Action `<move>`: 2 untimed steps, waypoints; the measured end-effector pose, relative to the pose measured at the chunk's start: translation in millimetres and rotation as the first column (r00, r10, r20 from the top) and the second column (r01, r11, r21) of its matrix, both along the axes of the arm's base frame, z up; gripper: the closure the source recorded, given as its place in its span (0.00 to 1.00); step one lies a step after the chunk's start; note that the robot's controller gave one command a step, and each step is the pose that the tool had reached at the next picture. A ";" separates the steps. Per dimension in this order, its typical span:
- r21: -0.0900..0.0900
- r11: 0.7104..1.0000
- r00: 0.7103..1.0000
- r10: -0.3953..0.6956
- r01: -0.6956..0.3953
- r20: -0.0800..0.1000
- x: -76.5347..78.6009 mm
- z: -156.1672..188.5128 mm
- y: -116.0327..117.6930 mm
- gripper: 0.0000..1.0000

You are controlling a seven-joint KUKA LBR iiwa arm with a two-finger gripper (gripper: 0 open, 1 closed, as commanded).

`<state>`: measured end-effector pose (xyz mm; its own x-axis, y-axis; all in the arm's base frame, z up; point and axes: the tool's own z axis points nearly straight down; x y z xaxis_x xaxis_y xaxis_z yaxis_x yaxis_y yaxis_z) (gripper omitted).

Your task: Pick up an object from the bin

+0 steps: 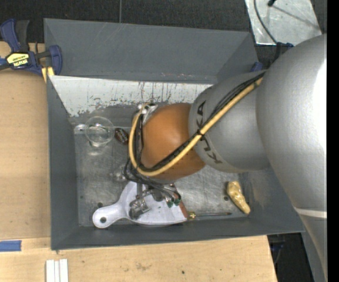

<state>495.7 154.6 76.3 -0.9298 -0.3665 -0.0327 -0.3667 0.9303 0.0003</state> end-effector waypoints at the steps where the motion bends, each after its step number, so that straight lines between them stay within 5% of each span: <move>1: -0.006 0.996 0.995 -0.094 0.094 -0.020 11.4 -0.3 -1.3 0.00; 2: -0.004 1.000 1.000 -0.006 0.006 -0.006 8.2 4.3 1.0 1.00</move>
Offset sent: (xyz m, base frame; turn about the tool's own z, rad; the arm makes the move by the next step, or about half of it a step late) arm 0.0000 0.0000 0.0000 0.0000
